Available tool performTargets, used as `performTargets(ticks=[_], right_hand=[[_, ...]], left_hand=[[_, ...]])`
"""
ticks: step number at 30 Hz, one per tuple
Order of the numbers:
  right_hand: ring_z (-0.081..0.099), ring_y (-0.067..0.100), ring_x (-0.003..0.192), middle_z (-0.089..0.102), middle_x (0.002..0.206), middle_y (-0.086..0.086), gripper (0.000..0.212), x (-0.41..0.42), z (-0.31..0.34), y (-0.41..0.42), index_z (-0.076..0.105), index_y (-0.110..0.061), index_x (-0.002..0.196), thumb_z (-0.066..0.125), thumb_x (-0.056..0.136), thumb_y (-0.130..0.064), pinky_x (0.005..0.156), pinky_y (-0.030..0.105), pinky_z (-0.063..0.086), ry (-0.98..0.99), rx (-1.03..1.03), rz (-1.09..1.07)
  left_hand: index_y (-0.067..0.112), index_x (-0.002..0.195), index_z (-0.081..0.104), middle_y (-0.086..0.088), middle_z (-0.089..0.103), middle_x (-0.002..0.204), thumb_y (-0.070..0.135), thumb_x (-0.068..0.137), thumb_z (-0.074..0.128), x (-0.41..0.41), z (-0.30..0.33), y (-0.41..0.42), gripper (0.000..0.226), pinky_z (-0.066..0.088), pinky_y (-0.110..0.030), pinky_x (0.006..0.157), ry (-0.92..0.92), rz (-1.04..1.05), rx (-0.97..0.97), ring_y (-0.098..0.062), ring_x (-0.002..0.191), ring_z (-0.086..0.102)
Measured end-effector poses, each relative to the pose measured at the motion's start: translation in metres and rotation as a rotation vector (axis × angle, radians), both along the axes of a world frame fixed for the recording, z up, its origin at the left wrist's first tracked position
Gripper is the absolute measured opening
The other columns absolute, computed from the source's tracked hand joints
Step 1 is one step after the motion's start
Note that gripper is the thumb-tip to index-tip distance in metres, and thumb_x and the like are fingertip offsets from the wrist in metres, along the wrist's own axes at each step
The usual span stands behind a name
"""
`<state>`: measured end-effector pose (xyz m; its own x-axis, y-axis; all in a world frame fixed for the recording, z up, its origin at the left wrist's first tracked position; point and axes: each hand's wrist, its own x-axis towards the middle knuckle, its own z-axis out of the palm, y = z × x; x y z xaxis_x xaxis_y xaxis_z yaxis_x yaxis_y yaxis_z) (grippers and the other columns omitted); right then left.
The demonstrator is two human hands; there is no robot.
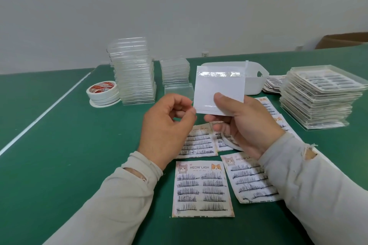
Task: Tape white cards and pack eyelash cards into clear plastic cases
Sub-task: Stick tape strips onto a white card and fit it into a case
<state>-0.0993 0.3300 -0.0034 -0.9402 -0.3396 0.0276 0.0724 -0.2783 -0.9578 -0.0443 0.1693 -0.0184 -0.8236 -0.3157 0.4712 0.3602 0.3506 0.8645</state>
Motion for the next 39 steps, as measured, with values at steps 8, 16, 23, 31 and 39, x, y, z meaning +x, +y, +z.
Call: performTargets(ticks=[8,16,23,31,39], right_hand=[[0.074,0.018,0.075,0.078,0.094,0.008,0.018,0.0018,0.0001,-0.0013,0.068,-0.011,0.111,0.063,0.100,-0.023,0.053,0.021,0.055,0.037,0.018,0.000],[0.072,0.019,0.073,0.077,0.091,0.011,0.018,0.0023,0.0001,-0.0024,0.069,-0.008,0.110,0.062,0.100,-0.021,0.054,0.021,0.055,0.060,0.000,0.003],[0.073,0.019,0.072,0.077,0.088,0.013,0.017,0.0035,-0.0019,-0.0049,0.070,-0.007,0.106,0.061,0.100,-0.019,0.058,0.022,0.057,0.091,-0.006,0.006],[0.072,0.020,0.071,0.076,0.085,0.010,0.014,0.0024,-0.0011,-0.0042,0.069,-0.008,0.104,0.063,0.100,-0.020,0.057,0.022,0.057,0.042,-0.069,-0.017],[0.073,0.019,0.073,0.076,0.087,0.010,0.015,0.0024,-0.0025,-0.0028,0.069,-0.009,0.105,0.061,0.100,-0.021,0.060,0.022,0.058,0.058,-0.063,-0.014]], left_hand=[[0.029,0.085,0.074,0.009,0.073,0.081,0.011,0.087,0.076,-0.0021,-0.0020,-0.0023,0.019,0.062,-0.047,0.076,-0.037,0.030,-0.021,-0.018,0.080,0.071],[0.035,0.084,0.075,0.009,0.076,0.081,0.015,0.085,0.081,-0.0011,0.0005,-0.0008,0.020,0.063,-0.037,0.078,-0.066,0.040,0.014,-0.017,0.077,0.074],[0.023,0.083,0.075,-0.001,0.075,0.077,0.011,0.083,0.082,-0.0010,0.0011,-0.0005,0.013,0.057,-0.022,0.069,-0.091,0.013,0.083,-0.016,0.073,0.072],[0.010,0.082,0.055,-0.004,0.066,0.075,0.014,0.104,0.049,0.0007,0.0037,0.0005,0.024,0.063,-0.043,0.063,-0.045,0.029,0.122,-0.016,0.065,0.067],[0.030,0.082,0.070,0.013,0.070,0.082,0.014,0.089,0.075,0.0016,0.0001,-0.0010,0.018,0.058,-0.024,0.072,0.068,0.132,-0.131,-0.007,0.079,0.067]])
